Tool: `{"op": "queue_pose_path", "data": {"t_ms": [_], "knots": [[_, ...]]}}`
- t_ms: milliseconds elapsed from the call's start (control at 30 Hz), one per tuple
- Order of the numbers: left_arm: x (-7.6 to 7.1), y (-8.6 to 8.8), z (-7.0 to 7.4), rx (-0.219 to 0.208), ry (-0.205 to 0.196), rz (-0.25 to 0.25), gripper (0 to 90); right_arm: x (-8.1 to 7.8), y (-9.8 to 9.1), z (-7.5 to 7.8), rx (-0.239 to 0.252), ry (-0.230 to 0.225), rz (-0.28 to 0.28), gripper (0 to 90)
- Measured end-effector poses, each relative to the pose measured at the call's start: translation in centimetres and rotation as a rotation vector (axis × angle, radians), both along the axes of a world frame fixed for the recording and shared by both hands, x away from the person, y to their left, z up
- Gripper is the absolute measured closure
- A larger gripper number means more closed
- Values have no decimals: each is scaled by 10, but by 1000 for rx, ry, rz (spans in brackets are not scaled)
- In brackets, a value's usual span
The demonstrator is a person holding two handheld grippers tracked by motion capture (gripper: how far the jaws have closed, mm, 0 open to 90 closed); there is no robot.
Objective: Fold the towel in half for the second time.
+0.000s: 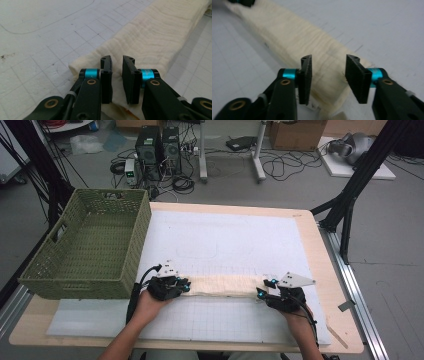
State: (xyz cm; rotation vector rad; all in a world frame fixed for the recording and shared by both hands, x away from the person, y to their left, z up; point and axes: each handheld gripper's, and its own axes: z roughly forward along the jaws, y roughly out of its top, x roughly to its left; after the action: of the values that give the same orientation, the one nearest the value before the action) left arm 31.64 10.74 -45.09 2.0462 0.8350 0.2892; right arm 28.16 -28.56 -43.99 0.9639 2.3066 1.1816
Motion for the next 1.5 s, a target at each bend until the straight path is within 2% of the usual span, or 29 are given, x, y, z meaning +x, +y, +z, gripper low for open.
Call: {"op": "queue_pose_path", "data": {"t_ms": [67, 233, 300, 367, 433, 600, 733, 867, 1067, 1200, 1267, 1333, 1400, 1500], "knots": [[0, 0, 0, -1, 0, 1, 775, 1, 2, -5, -66, 29, 3, 663], [0, 0, 0, -2, -1, 3, 780, 3, -8, -6, -46, 60, -9, 673], [0, 1, 0, -3, 4, -1, 781, 3, -10, -5, -23, 67, -18, 654], [0, 2, 0, -21, 18, 7, 778, 1, -14, -1, 21, 50, -13, 627], [0, 3, 2, -48, 17, 16, 702, -3, -18, 6, 60, 18, -31, 577], [-2, 8, 11, -115, -44, 60, 535, -13, -31, 21, 104, -72, -107, 427], [-3, 17, 21, -215, -108, 121, 414, -21, -43, 28, 97, -113, -163, 358], [-5, 23, 28, -259, -152, 137, 312, -27, -55, 29, 101, -114, -212, 283], [-9, 24, 33, -283, -199, 157, 174, -37, -67, 33, 110, -131, -242, 223], [-15, 21, 33, -276, -199, 152, 171, -35, -71, 34, 99, -149, -261, 149], [-17, 19, 32, -272, -202, 150, 172, -32, -73, 33, 93, -138, -267, 113], [-19, 20, 31, -272, -198, 142, 172, -30, -75, 30, 112, -83, -273, 113], [-21, 21, 31, -282, -200, 145, 188, -30, -78, 28, 102, -61, -278, 109], [-20, 25, 30, -296, -201, 147, 193, -29, -79, 30, 101, -87, -290, 109]]}}
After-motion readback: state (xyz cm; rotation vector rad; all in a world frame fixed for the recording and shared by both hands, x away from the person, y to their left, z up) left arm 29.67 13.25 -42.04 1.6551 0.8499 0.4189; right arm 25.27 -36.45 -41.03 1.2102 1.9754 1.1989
